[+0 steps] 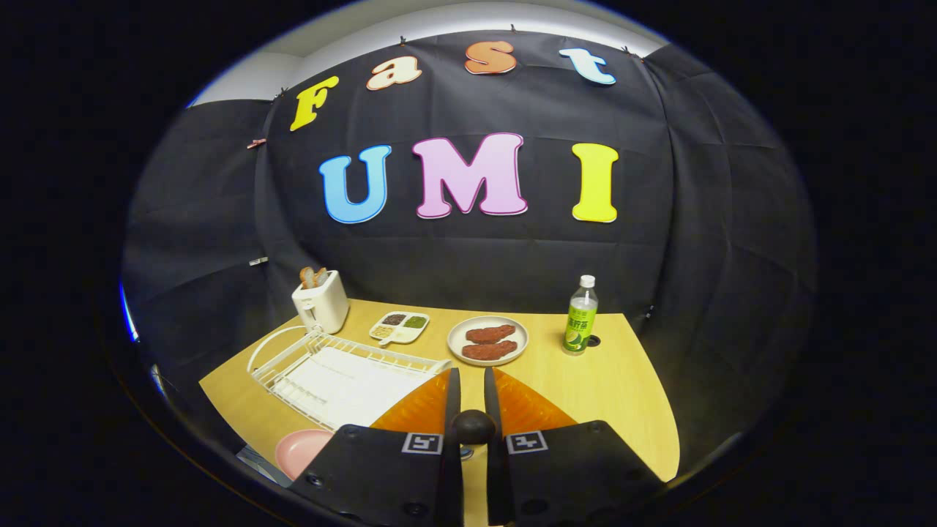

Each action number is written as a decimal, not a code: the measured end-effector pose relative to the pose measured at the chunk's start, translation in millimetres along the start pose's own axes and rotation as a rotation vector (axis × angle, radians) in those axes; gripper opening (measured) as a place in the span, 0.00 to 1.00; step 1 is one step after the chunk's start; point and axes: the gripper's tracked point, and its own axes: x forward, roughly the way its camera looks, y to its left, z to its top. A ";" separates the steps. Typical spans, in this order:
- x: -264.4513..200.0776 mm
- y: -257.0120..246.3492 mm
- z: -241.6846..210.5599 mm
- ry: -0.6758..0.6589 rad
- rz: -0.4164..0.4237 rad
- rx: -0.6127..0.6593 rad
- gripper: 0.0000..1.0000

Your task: Take the plate from the dish rack, then take the spoon from the basket and place it into the plate.

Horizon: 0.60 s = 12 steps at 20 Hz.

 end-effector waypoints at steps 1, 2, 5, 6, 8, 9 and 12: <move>-2.6 18.5 -4.0 0.011 0.009 -0.001 0.17; -4.8 38.0 -8.4 0.021 0.024 0.003 0.17; -7.1 95.3 -20.1 0.039 0.074 0.022 0.17; -6.2 111.0 -24.5 0.044 0.088 0.032 0.16; -3.1 141.8 -40.8 0.065 0.123 0.066 0.16; 0.5 156.0 -53.7 0.085 0.140 0.085 0.16; 13.2 200.8 -86.9 0.133 0.195 0.118 0.17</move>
